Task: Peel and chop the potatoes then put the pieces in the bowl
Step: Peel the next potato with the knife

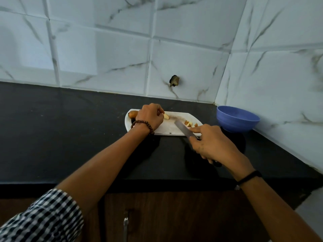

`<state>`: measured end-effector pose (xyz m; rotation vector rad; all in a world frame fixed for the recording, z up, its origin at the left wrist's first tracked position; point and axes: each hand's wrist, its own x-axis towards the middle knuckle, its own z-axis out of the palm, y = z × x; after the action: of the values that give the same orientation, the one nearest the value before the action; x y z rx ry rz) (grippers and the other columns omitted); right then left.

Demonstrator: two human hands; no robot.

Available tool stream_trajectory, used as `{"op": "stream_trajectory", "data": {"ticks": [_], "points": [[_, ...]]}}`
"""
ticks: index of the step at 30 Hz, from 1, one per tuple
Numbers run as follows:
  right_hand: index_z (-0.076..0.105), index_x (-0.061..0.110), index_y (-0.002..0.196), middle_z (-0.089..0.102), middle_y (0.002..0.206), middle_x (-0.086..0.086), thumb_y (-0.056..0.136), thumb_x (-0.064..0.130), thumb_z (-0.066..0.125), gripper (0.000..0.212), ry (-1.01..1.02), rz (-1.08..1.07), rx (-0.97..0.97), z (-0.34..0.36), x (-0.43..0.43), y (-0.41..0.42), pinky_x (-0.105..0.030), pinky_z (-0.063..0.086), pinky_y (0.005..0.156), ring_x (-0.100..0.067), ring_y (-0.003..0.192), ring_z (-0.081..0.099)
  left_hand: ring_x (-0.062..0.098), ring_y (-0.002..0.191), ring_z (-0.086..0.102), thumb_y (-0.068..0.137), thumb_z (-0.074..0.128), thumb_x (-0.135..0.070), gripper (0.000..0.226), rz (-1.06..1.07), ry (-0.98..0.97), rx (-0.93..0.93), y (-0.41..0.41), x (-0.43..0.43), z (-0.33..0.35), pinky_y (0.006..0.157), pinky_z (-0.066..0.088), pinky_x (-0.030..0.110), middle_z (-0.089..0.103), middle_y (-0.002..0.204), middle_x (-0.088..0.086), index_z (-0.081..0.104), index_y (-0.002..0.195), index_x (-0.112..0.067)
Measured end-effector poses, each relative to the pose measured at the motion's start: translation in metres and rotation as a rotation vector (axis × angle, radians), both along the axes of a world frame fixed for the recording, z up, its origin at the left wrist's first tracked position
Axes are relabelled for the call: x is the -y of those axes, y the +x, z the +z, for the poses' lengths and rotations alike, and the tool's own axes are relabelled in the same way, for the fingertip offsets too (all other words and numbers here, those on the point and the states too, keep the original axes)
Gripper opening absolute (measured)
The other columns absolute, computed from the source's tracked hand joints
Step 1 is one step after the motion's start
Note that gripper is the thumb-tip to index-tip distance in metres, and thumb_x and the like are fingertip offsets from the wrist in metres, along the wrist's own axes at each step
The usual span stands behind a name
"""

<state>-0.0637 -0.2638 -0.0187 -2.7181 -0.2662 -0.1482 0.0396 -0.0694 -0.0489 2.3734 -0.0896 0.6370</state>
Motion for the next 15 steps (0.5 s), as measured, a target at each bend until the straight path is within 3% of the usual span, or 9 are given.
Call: {"op": "stream_trajectory", "data": {"ticks": [6,11,15], "points": [[0.052,0.028,0.143,0.070,0.070,-0.008,0.100,0.032,0.055,0.043,0.216,-0.038,-0.067,0.000,0.035,0.010,-0.025,0.049,0.043,-0.009,0.038,0.053,0.020,0.107,0.058,0.093,0.054,-0.016,0.021,0.099,0.205,0.107,0.003,-0.009,0.000,0.095,0.047,0.040,0.069,0.110,0.000,0.068,0.109,-0.018],[0.055,0.029,0.141,0.072,0.069,-0.006,0.099,0.027,0.059,0.042,0.389,-0.051,-0.092,-0.002,0.049,0.020,-0.024,0.045,0.041,-0.012,0.042,0.055,0.021,0.122,0.046,0.099,0.044,-0.020,0.036,0.049,0.526,0.125,0.014,-0.006,0.000,0.098,0.036,0.037,0.058,0.131,-0.001,0.053,0.133,-0.024],[0.055,0.027,0.141,0.073,0.070,-0.006,0.098,0.026,0.061,0.043,0.442,-0.039,-0.124,-0.009,0.054,0.027,-0.024,0.047,0.045,-0.013,0.047,0.057,0.017,0.125,0.042,0.101,0.041,-0.027,0.036,0.021,0.668,0.105,0.021,0.000,-0.004,0.099,0.030,0.036,0.060,0.130,-0.007,0.051,0.135,-0.030]]}}
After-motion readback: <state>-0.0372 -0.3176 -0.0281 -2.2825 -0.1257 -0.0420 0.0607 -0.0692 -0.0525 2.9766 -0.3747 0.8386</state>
